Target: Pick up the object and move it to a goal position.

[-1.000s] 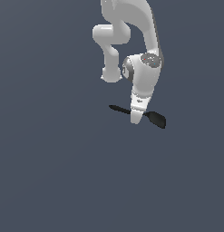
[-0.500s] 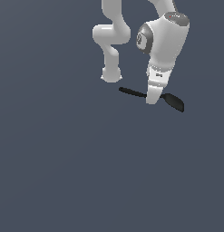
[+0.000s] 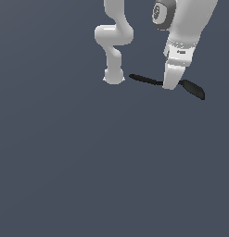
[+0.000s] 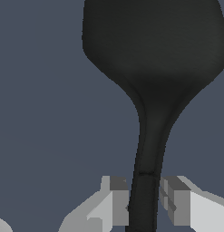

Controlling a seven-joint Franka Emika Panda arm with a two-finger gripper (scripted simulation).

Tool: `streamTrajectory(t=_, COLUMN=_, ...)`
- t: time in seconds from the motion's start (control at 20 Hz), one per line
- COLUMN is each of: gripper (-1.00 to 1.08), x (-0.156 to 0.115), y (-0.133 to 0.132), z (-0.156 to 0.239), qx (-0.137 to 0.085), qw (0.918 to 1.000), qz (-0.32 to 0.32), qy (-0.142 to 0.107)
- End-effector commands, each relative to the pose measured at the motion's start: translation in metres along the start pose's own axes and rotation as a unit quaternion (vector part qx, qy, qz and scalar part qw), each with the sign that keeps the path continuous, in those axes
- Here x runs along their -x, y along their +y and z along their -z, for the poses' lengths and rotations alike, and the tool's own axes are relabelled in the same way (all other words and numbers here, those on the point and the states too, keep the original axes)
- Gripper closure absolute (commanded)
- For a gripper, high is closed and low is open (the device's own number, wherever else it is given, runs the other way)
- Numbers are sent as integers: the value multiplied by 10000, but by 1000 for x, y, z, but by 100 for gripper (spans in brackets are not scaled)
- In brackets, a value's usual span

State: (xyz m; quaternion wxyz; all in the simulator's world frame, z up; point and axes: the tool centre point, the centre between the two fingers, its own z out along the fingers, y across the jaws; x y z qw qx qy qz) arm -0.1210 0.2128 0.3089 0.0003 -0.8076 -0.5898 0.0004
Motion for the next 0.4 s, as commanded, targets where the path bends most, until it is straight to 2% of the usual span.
streamTrajectory(t=0.0, gripper=108, x=-4, y=-2, z=12, qx=2, qw=10000, qz=-7, qy=1)
streamTrajectory(t=0.35, gripper=108, x=-9, y=-4, z=23, qx=5, qw=10000, qz=-14, qy=1)
